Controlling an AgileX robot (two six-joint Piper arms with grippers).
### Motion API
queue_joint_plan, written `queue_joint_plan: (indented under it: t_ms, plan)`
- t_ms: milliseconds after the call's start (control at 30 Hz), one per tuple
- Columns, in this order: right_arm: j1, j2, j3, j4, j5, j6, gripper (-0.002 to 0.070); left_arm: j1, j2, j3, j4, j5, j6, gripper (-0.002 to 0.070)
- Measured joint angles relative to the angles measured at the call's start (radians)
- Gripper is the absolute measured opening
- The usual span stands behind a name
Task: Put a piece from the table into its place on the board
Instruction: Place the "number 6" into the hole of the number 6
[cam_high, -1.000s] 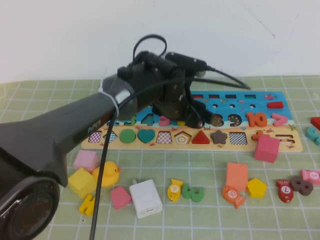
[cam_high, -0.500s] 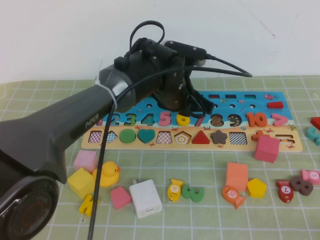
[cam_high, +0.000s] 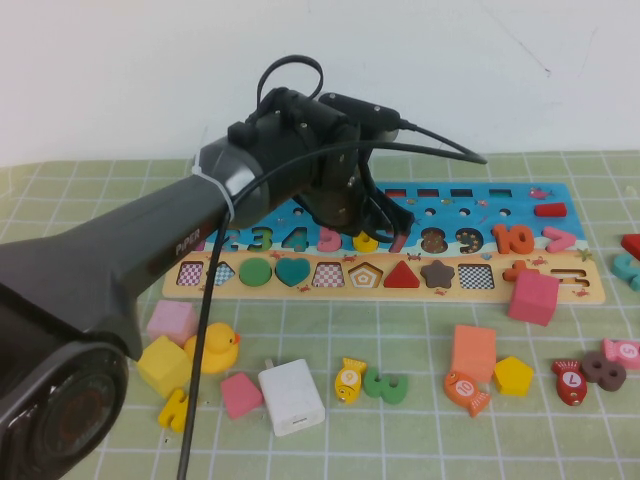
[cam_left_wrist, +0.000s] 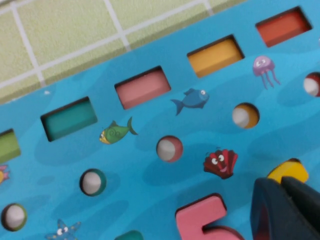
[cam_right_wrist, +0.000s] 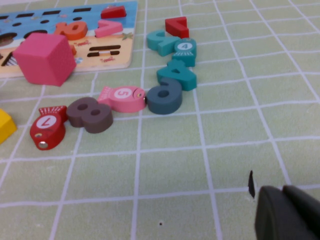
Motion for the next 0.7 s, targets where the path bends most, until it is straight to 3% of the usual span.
queue_joint_plan:
  t_ms: [467, 700]
  plan:
    - [0.0, 0.0, 0.0, 0.0, 0.0, 0.0, -0.0003, 0.0, -0.009, -0.009, -0.002, -0.013, 0.042, -0.0001]
    - [0.0, 0.0, 0.0, 0.0, 0.0, 0.0, -0.0003, -0.006, -0.125, -0.064, -0.009, 0.124, 0.133, -0.0002]
